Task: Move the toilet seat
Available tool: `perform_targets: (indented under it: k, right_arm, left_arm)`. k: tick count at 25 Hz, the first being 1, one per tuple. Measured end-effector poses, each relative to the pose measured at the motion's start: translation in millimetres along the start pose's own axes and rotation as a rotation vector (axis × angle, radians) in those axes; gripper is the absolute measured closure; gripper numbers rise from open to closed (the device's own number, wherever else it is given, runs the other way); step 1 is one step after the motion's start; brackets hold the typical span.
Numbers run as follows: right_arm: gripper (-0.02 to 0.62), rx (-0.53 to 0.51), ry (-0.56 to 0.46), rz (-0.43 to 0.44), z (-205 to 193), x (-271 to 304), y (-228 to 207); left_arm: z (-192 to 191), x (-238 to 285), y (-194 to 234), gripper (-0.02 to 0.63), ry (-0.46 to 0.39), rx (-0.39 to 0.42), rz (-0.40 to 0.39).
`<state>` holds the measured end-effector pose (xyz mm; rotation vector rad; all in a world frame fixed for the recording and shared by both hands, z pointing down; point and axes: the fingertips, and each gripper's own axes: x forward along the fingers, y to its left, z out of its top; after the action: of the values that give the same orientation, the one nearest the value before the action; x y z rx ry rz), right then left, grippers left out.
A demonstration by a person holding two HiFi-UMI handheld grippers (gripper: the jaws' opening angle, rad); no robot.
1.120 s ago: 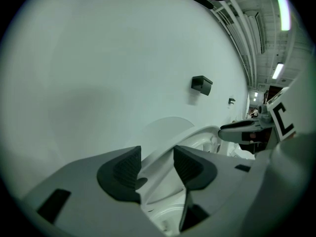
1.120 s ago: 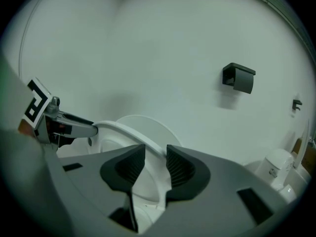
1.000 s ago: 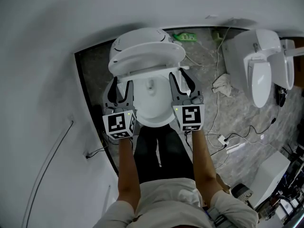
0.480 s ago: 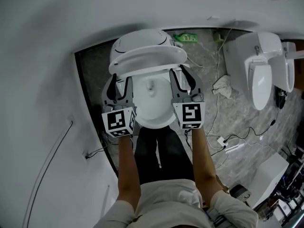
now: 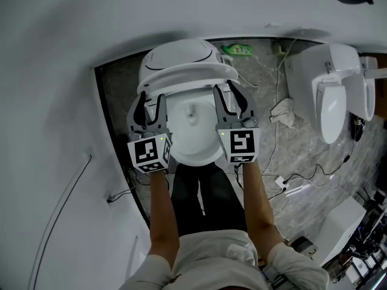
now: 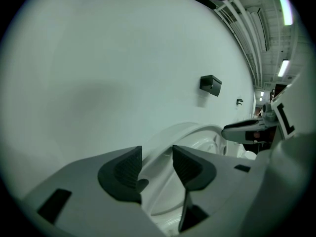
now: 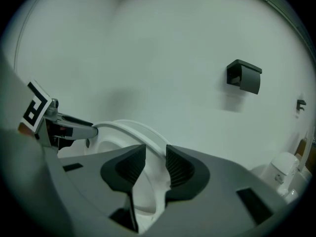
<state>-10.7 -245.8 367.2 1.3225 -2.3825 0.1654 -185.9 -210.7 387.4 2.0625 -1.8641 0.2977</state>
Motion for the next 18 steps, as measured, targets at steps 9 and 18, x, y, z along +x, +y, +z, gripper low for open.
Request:
perform_targets:
  k: [9,18]
  right_arm:
    - [0.451,-0.003,-0.008,0.008,3.7,10.6,-2.8]
    - [0.449,-0.011,-0.009,0.016,6.4,18.1,-3.4]
  left_arm:
    - [5.6,9.4,2.1,0.394,-0.007,0.015,0.017]
    - [8.8,12.8,2.7,0.394,-0.013,0.024,0.026]
